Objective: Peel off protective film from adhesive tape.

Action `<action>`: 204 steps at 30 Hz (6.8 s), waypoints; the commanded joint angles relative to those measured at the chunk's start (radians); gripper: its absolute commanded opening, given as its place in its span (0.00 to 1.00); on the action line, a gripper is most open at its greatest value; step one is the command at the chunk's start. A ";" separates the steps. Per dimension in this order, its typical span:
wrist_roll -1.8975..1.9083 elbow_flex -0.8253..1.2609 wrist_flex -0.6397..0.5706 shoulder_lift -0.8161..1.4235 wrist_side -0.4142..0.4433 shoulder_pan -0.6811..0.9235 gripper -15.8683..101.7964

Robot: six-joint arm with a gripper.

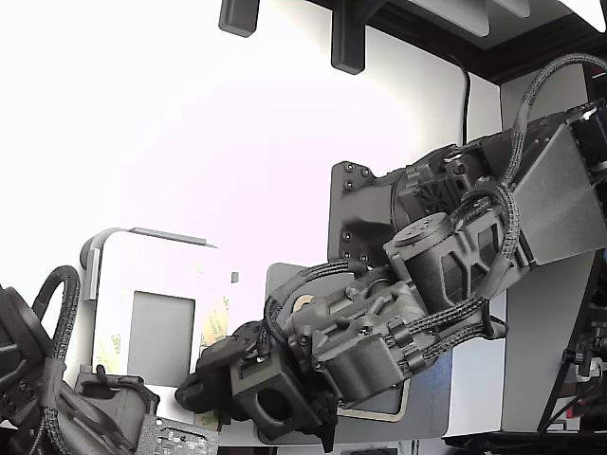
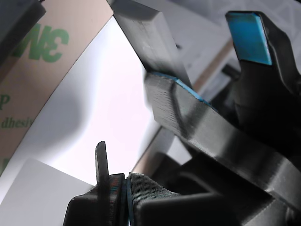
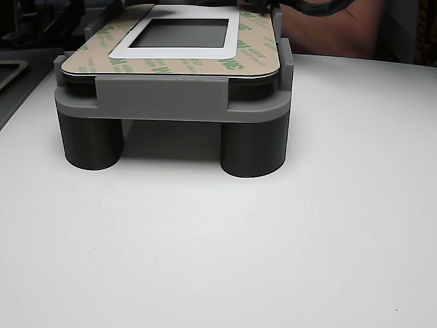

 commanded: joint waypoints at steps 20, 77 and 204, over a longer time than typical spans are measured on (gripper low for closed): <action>0.005 -0.067 0.025 -0.040 -0.014 -0.005 0.05; 0.017 -0.054 0.032 -0.044 0.017 0.025 0.05; 0.081 -0.080 0.066 -0.058 0.018 0.055 0.05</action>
